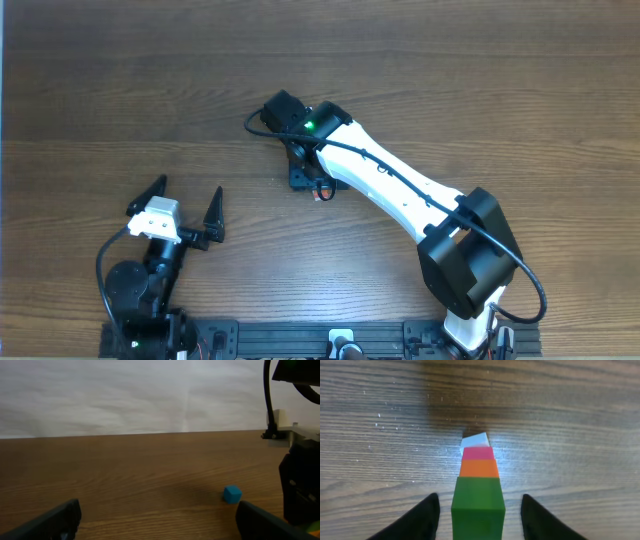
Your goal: Stack Cubes
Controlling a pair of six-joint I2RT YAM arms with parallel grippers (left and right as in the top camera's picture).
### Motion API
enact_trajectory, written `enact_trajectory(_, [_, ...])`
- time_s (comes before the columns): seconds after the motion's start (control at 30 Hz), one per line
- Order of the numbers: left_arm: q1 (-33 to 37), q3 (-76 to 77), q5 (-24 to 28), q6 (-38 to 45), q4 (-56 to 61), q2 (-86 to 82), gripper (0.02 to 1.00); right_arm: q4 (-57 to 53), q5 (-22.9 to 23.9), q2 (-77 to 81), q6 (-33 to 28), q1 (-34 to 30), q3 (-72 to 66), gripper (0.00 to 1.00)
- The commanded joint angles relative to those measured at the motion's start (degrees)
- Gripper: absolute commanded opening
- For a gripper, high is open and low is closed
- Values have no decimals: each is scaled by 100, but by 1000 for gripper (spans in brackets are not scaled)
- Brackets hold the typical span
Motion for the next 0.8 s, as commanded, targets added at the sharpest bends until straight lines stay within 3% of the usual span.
enact_trajectory(0.03, [35,-28,57,66,-4,-35,1000,-7,50,-103,0,35,-39,682])
enact_trajectory(0.37, [35,-28,57,66,-4,-35,1000,59,50,-103,0,28,-31,991])
enact_trajectory(0.63, [35,-28,57,66,-4,-35,1000,-551,374,-85,-514,-149,1123,993])
enact_trajectory(0.8, [35,-28,57,66,-4,-35,1000,-807,341,221,-826,-531,1943,993])
